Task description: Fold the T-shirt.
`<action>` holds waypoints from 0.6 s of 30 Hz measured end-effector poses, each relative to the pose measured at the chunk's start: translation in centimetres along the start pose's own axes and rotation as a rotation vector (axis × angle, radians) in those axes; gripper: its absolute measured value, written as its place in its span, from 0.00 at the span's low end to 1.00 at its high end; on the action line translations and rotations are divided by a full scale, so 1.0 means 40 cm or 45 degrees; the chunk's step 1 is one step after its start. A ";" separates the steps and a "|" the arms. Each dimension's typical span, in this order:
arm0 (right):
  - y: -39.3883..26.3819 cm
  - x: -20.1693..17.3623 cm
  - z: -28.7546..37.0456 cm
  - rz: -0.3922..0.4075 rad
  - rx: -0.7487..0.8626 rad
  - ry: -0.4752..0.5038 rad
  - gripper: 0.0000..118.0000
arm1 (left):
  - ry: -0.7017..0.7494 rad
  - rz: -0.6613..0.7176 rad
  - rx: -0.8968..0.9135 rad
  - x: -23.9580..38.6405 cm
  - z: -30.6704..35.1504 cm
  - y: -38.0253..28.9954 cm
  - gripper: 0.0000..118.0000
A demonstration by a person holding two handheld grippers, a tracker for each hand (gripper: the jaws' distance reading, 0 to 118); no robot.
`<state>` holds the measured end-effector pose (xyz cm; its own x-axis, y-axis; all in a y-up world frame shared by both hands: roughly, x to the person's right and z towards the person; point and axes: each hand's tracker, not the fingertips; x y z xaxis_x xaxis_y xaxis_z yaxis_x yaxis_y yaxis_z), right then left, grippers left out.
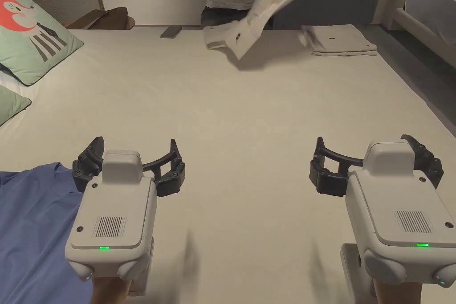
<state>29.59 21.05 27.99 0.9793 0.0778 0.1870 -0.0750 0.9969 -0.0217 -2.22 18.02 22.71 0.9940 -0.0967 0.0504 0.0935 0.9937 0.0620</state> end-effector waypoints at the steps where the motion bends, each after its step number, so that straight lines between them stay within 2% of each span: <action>1: 0.000 0.000 0.000 0.001 0.000 -0.001 0.99 | 0.001 -0.001 0.001 0.000 0.000 0.000 0.94; 7: 0.003 -0.002 0.000 0.012 -0.008 0.009 0.97 | -0.015 0.014 -0.006 -0.001 -0.003 0.000 0.93; 8: 0.005 -0.005 0.000 0.017 -0.013 0.005 0.91 | -0.021 0.027 -0.013 -0.003 -0.005 -0.001 0.92; 9: 0.007 -0.007 0.001 0.019 -0.016 0.004 0.72 | -0.032 0.042 -0.028 -0.003 -0.005 0.001 0.88; 10: 0.009 -0.008 0.004 0.018 -0.011 0.010 0.60 | -0.030 0.049 -0.026 -0.003 -0.005 0.002 0.79; 11: 0.010 -0.010 0.006 0.019 -0.004 0.020 0.53 | -0.034 0.057 -0.021 -0.002 -0.003 0.001 0.79; 12: 0.012 -0.013 0.005 0.027 -0.005 0.013 0.53 | -0.035 0.057 -0.014 0.000 -0.001 0.001 0.74; 14: 0.011 -0.018 -0.003 0.048 -0.013 0.006 0.17 | -0.017 0.032 -0.017 0.010 -0.004 0.004 0.34; 15: 0.010 -0.017 -0.004 0.048 -0.017 0.008 0.06 | -0.014 0.028 -0.021 0.014 -0.006 0.005 0.06; 16: 0.010 -0.017 -0.004 0.039 -0.017 0.007 0.00 | -0.016 0.031 -0.025 0.014 -0.007 0.005 0.00; 18: 0.010 -0.012 -0.005 0.016 -0.024 0.026 0.00 | -0.027 0.053 -0.030 0.013 -0.007 0.004 0.00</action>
<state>29.10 21.43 27.71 0.9819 0.0902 0.1668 -0.0842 0.9955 -0.0426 -1.68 18.16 22.46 0.9957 -0.0560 0.0737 0.0535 0.9979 0.0359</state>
